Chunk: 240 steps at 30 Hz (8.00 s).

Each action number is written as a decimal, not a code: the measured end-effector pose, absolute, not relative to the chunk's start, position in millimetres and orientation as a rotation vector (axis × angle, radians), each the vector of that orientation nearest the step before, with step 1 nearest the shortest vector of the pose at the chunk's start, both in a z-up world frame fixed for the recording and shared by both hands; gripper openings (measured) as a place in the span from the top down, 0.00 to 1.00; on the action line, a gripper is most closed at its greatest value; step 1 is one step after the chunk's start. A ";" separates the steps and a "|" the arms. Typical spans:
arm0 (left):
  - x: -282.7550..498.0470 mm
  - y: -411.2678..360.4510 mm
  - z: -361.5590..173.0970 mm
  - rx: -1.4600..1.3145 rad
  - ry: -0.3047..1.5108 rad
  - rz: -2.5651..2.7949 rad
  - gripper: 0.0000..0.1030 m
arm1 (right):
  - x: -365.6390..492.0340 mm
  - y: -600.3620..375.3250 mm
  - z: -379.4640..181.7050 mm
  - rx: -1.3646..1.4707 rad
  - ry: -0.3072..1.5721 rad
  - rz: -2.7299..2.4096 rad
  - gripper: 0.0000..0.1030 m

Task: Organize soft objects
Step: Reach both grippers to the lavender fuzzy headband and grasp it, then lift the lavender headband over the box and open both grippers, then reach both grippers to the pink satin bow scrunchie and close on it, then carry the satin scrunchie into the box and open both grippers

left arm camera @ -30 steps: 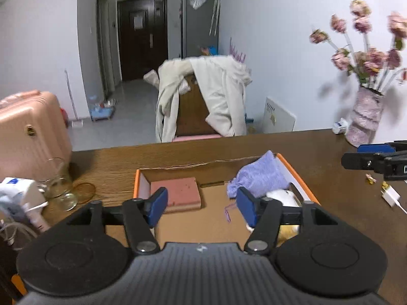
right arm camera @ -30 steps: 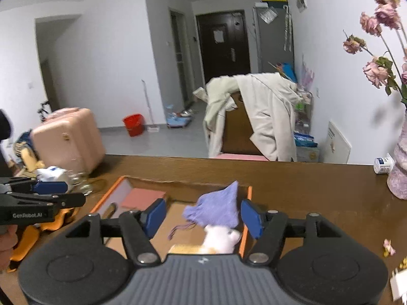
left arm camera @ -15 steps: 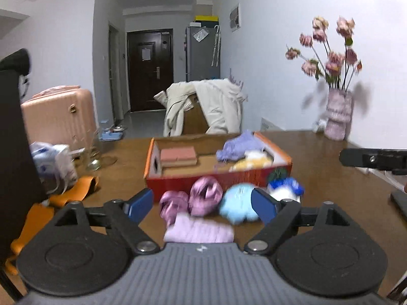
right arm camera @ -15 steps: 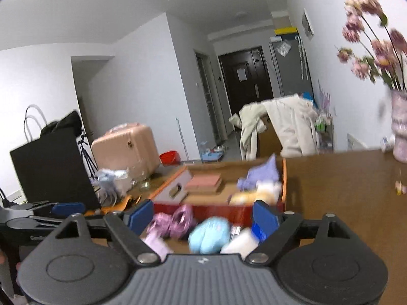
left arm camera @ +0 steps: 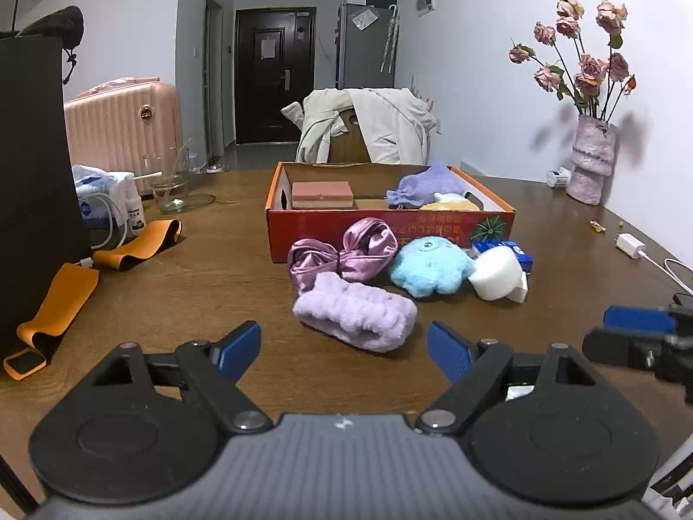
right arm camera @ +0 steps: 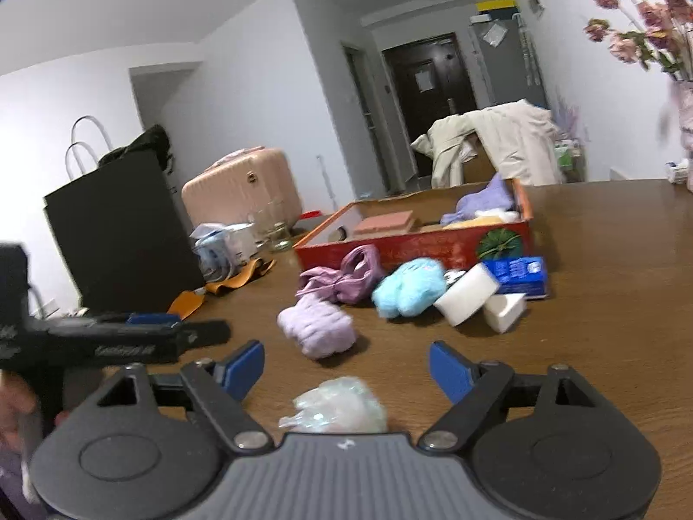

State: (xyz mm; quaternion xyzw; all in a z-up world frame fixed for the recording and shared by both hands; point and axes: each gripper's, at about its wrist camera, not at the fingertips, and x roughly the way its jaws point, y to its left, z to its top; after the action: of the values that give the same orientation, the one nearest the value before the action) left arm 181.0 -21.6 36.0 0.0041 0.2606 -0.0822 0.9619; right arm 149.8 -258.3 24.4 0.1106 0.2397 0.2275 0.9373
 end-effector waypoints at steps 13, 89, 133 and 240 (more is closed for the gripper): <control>298.9 14.7 -4.2 -0.147 0.635 -0.266 0.44 | 228.5 -218.0 -14.1 0.207 0.688 0.398 0.58; 606.4 -64.8 42.2 -0.184 0.820 -0.307 0.74 | 629.3 -230.5 4.0 0.258 0.969 0.272 0.62; 152.2 25.9 47.1 0.004 0.492 -0.113 0.21 | 146.1 -245.3 36.9 0.112 0.578 0.371 0.21; 465.9 20.1 81.4 -0.027 0.613 -0.324 0.48 | 531.0 -196.8 69.0 0.340 0.845 0.409 0.41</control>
State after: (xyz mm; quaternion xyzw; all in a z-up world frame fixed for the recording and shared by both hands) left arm 465.9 20.1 81.4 -0.0134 0.3004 -0.1590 0.9404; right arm 531.0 -196.8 69.0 0.1631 0.4053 0.1959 0.8779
